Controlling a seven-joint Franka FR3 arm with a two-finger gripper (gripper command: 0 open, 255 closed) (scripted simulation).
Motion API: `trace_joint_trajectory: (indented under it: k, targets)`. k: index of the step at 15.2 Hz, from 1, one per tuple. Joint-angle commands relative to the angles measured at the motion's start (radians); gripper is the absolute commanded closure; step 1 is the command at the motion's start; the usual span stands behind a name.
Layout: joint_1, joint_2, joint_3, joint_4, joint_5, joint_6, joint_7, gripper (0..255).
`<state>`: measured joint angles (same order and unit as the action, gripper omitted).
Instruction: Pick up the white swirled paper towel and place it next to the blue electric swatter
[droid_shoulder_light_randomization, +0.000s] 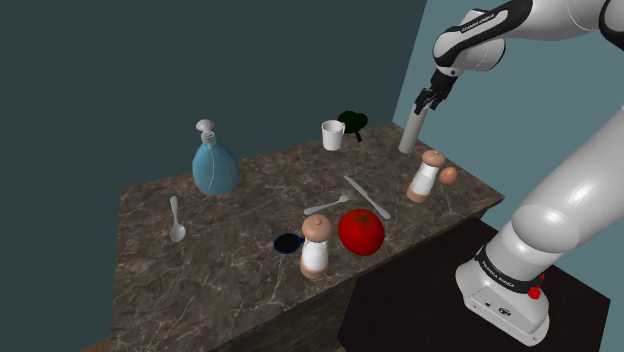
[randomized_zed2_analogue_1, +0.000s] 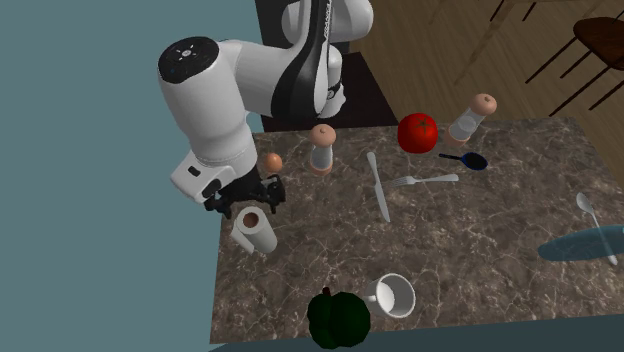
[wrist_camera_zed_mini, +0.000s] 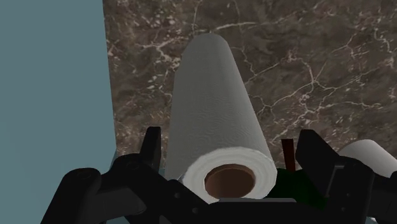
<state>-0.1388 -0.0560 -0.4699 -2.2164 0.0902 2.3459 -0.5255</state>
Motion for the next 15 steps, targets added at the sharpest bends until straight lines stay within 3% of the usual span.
trace_joint_trajectory:
  k: [1, 7, 8, 15]
  targets:
    - [0.0, 0.007, -0.001, -0.001, 0.005, 0.008, -0.004, 0]
    - [0.0, 0.007, -0.001, -0.001, 0.005, 0.007, -0.004, 0]
    - [0.0, 0.007, -0.001, -0.001, 0.005, 0.007, -0.004, 255]
    - [0.0, 0.007, -0.001, -0.001, 0.005, 0.008, -0.004, 255]
